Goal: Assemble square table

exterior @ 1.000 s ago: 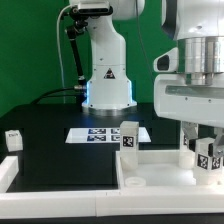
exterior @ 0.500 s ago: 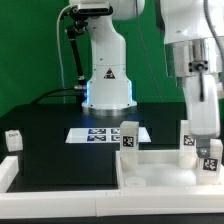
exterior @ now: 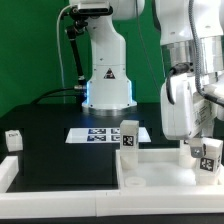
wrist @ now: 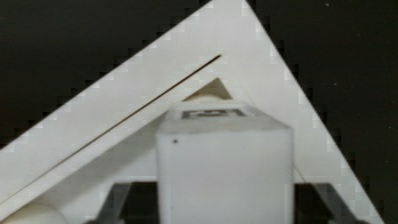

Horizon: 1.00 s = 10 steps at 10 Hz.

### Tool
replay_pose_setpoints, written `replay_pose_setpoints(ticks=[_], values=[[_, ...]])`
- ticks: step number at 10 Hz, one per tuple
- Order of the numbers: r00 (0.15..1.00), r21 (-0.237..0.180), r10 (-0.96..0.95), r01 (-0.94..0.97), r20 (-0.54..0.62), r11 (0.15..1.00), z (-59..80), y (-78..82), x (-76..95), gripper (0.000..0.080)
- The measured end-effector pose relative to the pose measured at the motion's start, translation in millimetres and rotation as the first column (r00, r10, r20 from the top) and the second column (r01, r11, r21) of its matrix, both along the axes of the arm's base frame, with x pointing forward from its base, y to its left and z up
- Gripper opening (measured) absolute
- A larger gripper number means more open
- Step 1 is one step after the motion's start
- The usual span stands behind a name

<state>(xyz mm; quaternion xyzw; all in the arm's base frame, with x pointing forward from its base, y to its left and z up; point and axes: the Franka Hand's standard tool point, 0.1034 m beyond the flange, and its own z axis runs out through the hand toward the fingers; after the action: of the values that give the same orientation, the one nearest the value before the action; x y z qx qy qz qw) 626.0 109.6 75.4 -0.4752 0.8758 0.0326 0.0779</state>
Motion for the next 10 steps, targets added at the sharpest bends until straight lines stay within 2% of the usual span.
replay_pose_setpoints(ticks=[1, 2, 3, 4, 5, 6, 7, 8, 9, 10], values=[[0.999, -0.004, 0.032, -0.032, 0.004, 0.999, -0.2, -0.2, 0.0, 0.0294], [0.999, -0.006, 0.045, -0.045, 0.005, 0.999, -0.9, -0.4, -0.2, 0.0372], [0.995, -0.024, 0.104, -0.104, 0.006, 0.994, -0.8, 1.2, -0.3, 0.0556], [0.97, -0.066, 0.245, -0.244, 0.005, 0.968, 0.5, 5.8, -0.2, 0.0556], [0.907, -0.108, 0.421, -0.418, 0.006, 0.902, 2.2, 9.6, 1.0, 0.063], [0.827, -0.126, 0.562, -0.557, 0.004, 0.821, 4.8, 12.9, 0.4, 0.0644], [0.81, -0.131, 0.587, -0.581, 0.004, 0.803, 4.2, 11.5, 0.6, 0.0644], [0.754, -0.141, 0.657, -0.65, 0.002, 0.747, 3.7, 10.3, 0.6, 0.0649], [0.665, -0.163, 0.747, -0.737, -0.005, 0.656, 3.1, 9.8, 1.1, 0.0649], [0.508, -0.203, 0.861, -0.847, -0.036, 0.491, 0.1, 11.3, 1.7, 0.0649]])
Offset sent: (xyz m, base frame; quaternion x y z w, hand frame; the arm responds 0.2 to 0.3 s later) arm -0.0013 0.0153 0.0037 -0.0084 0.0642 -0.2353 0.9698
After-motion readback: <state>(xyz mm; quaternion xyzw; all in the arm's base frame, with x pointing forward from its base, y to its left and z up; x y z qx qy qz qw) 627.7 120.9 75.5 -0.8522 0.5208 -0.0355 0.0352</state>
